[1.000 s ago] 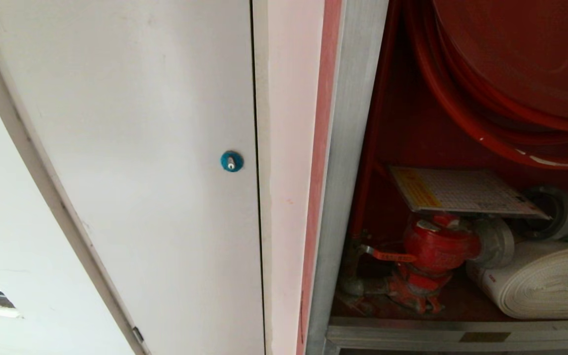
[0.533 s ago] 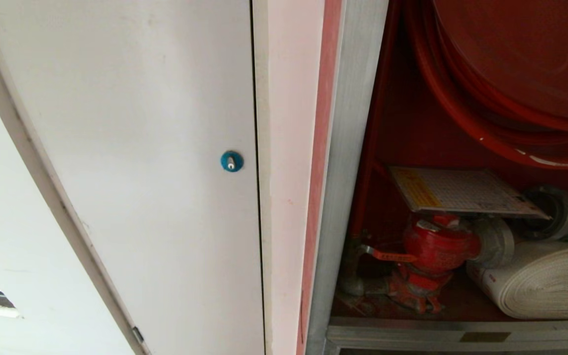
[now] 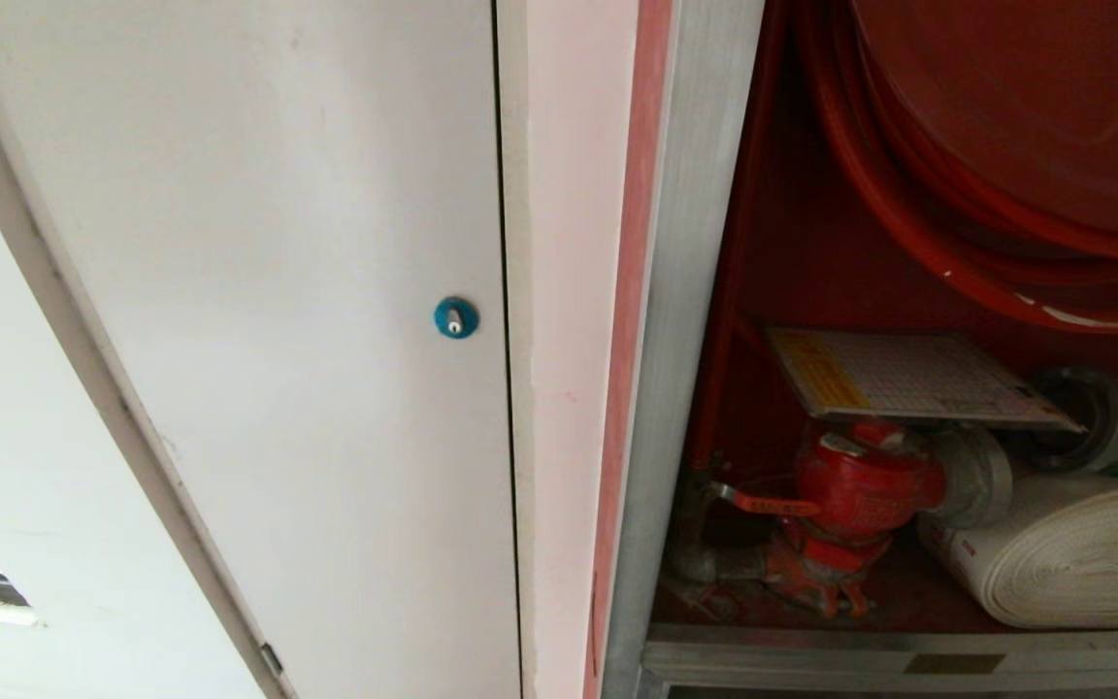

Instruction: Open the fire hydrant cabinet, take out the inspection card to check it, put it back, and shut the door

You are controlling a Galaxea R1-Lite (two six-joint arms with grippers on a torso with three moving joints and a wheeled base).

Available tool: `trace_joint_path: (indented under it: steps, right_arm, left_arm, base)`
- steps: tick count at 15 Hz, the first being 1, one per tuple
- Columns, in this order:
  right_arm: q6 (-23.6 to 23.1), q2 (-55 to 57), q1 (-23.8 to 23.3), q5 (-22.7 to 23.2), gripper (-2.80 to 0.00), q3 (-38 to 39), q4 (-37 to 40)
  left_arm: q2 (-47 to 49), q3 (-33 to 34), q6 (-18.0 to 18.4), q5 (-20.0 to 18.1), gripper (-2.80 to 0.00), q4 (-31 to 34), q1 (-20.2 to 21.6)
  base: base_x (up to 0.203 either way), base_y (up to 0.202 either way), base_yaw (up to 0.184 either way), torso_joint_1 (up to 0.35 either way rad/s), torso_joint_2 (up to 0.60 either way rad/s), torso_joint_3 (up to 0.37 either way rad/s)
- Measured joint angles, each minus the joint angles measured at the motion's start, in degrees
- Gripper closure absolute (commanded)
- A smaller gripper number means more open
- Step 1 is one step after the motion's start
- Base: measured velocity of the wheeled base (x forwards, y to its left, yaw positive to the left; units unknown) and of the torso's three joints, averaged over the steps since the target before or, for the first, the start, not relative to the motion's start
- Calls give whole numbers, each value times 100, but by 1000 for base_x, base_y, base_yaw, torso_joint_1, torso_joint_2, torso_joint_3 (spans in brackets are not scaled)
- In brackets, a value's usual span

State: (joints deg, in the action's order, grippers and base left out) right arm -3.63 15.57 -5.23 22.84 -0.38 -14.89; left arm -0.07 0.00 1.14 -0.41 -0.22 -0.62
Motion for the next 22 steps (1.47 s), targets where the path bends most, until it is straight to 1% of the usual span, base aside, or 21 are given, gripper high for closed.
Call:
trace_joint_path:
  steps: [1, 2, 4, 6, 7, 8, 9, 10, 12, 14, 16, 17, 19, 22]
  right_arm:
    - [-5, -16, 74, 157, 0, 16, 27]
    - [-4, -65, 210, 215, 0, 22, 80]
    - [-2, -336, 464, 121, 0, -3, 431]
    - [-26, -874, 538, -223, 0, -125, 1069]
    - [-101, -1106, 554, -539, 0, -174, 1368]
    - [-187, -1257, 561, -986, 0, -220, 1579]
    - [-193, -1357, 567, -1379, 0, -242, 1758]
    - [-74, -1426, 572, -1598, 0, -260, 1796]
    - [202, -1505, 575, -1819, 0, -268, 1809]
    - [282, -1543, 576, -1876, 0, -226, 1703]
    - [611, -1557, 576, -2010, 0, -184, 1646]
    - [688, -1557, 575, -2116, 0, -151, 1594]
    - [388, -1557, 572, -2468, 0, -23, 1405]
    - [-333, -1557, 576, -2174, 0, 22, 1511]
  left_arm:
    - [0, 0, 1, 1, 0, 0, 0]
    - [0, 0, 0, 1, 0, -2, 0]
    - [0, 0, 1, 6, 0, 11, 0]
    - [0, 0, -2, 1, 0, -2, 0]
    - [0, 0, 0, 0, 0, -1, 0]
    - [0, 0, 0, -2, 0, -2, 0]
    - [0, 0, -4, -2, 0, -2, 0]
    - [0, 0, -1, -2, 0, -1, 0]
    - [0, 0, -2, -2, 0, -2, 0]
    - [0, 0, -3, -1, 0, -7, 0]
    - [0, 0, -2, -2, 0, -2, 0]
    - [0, 0, 0, -3, 0, -2, 0]
    - [0, 0, -2, 0, 0, -2, 0]
    - [0, 0, -2, -2, 0, 6, 0]
  base:
    - [0, 0, 0, 0, 0, 0]
    - [0, 0, 0, 0, 0, 0]
    - [0, 0, 0, 0, 0, 0]
    - [0, 0, 0, 0, 0, 0]
    - [0, 0, 0, 0, 0, 0]
    - [0, 0, 0, 0, 0, 0]
    - [0, 0, 0, 0, 0, 0]
    - [0, 0, 0, 0, 0, 0]
    - [0, 0, 0, 0, 0, 0]
    - [0, 0, 0, 0, 0, 0]
    - [0, 0, 0, 0, 0, 0]
    - [0, 0, 0, 0, 0, 0]
    - [0, 0, 0, 0, 0, 0]
    - [0, 0, 0, 0, 0, 0]
